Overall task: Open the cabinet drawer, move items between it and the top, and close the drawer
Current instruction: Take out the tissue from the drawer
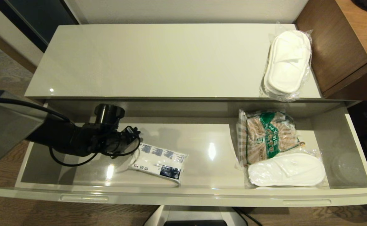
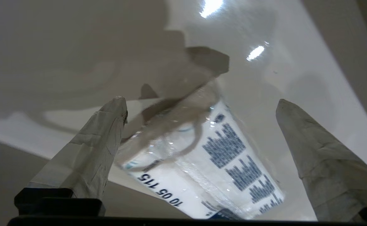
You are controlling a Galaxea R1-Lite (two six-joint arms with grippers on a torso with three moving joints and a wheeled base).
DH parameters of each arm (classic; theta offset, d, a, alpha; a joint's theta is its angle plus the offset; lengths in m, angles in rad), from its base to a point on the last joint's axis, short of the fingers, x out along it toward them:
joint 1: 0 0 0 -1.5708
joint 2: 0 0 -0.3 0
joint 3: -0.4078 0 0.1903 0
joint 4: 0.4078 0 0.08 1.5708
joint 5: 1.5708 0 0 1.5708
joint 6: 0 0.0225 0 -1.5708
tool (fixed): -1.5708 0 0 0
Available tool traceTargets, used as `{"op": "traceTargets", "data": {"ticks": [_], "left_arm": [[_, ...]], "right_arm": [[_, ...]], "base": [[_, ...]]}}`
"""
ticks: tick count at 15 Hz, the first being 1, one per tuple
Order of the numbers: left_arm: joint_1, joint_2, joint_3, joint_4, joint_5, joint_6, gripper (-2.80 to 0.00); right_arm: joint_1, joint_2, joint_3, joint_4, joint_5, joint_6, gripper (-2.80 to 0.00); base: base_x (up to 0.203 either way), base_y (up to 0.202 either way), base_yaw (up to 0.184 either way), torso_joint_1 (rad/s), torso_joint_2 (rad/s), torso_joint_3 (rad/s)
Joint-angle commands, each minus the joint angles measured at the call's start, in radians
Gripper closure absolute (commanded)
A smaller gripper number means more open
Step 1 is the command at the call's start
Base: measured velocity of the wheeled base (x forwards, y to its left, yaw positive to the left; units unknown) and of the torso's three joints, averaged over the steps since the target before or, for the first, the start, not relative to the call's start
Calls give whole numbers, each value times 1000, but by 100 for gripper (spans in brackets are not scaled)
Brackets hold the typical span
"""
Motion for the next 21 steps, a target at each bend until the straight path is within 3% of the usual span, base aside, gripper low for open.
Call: {"op": "traceTargets", "data": {"ticks": [1,9,12,21], "left_arm": [[0,8,-31,31,15,-22,-280],[6,23,9,27,16,-44,-280],[4,36,25,27,-26,-65,-280],[0,85,67,29,-33,-65,-280]], "right_arm": [[0,-16,0,0,1,-1,0],[0,-16,0,0,1,-1,0],[0,-16,0,0,1,-1,0],[0,-16,0,0,1,-1,0]], "base": [[0,0,0,0,0,0],[0,0,0,0,0,0],[0,0,0,0,0,0],[0,0,0,0,0,0]]}}
